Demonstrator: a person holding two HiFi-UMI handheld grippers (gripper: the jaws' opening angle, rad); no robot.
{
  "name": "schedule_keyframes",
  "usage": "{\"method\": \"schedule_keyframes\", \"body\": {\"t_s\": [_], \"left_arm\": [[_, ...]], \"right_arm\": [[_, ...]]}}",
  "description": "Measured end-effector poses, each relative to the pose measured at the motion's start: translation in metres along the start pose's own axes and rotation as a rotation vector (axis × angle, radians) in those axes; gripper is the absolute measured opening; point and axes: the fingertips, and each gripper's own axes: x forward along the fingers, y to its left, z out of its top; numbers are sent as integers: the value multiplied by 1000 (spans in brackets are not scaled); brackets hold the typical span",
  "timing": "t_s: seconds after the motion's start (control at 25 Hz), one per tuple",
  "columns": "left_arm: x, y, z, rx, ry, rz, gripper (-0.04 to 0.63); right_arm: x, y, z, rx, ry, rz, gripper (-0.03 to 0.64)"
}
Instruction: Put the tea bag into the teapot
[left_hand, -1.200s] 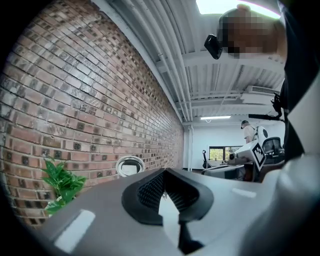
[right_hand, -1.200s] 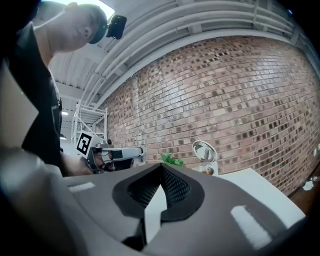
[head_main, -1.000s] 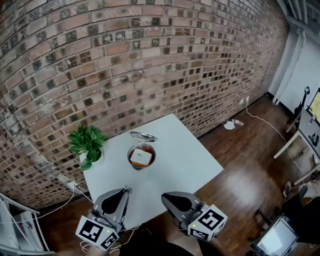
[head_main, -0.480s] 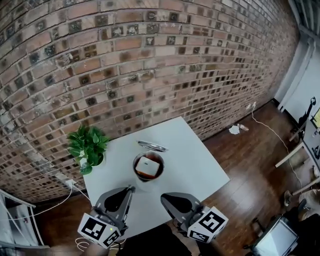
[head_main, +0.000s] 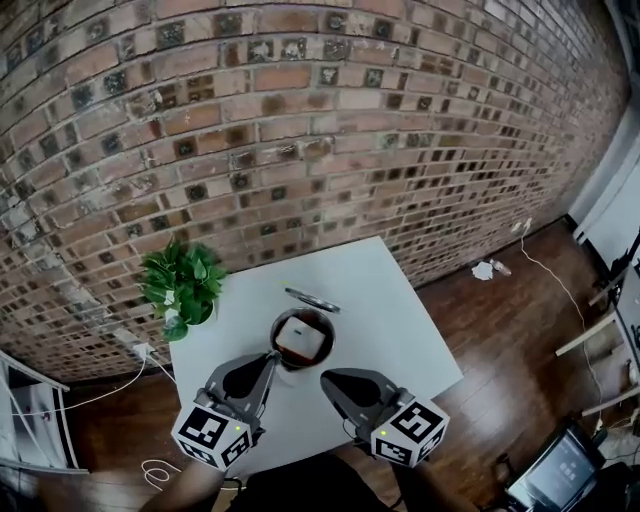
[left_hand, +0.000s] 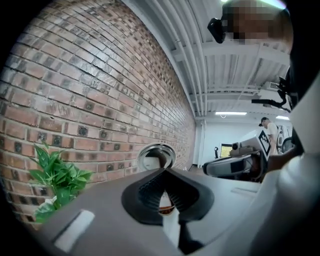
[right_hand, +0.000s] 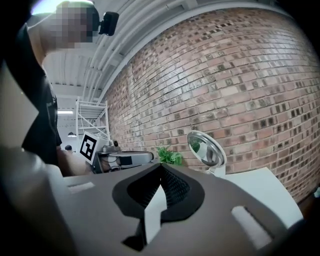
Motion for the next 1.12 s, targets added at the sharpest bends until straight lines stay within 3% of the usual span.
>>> {"method": "schedule_keyframes", "body": {"t_s": [0.2,0.52,1.12], "left_arm": [[38,5,-17,15,35,-34,6],[74,32,-32,5,120,19,6],[86,31,-30,15,104,8,6]], "right_arm": [[9,-18,-1,-1,19,-25,2],[15,-38,4,-7,20,-26,2],[34,-73,0,14,27,-34,2]]}}
